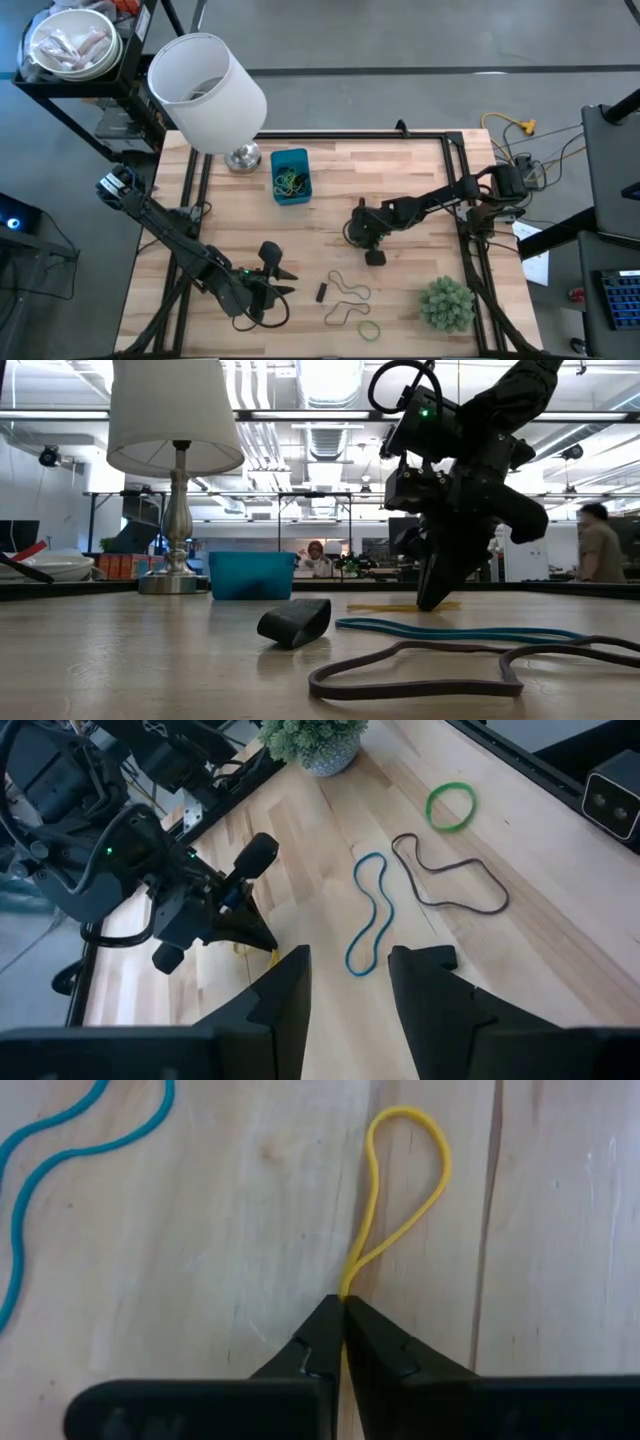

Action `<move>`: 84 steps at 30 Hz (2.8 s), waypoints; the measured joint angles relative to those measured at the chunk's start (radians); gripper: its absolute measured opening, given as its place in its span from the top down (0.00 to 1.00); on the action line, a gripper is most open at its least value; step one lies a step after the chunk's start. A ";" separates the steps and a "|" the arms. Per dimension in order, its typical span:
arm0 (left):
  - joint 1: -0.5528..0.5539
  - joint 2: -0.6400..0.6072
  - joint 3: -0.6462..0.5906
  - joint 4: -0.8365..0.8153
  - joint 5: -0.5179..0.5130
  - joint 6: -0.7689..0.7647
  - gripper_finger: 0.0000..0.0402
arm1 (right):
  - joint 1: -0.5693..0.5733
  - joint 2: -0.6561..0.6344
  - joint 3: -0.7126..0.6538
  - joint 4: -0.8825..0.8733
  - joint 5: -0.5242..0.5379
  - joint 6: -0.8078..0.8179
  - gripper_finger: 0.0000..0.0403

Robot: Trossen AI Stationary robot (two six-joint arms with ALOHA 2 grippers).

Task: Pick and place rubber bands into bin
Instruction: Put the yellow rubber band into the blue bin

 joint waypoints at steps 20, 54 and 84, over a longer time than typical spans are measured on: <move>0.000 0.001 -0.001 -0.047 -0.038 -0.061 0.69 | 0.075 -0.192 -0.006 0.051 0.268 -0.232 0.98; -0.052 0.000 -0.001 -0.061 -0.035 -0.189 0.69 | -0.130 -0.216 0.251 0.340 0.215 -0.552 0.98; -0.071 0.000 0.000 -0.068 -0.036 -0.188 0.69 | -0.307 0.241 0.553 0.309 0.006 -0.479 0.98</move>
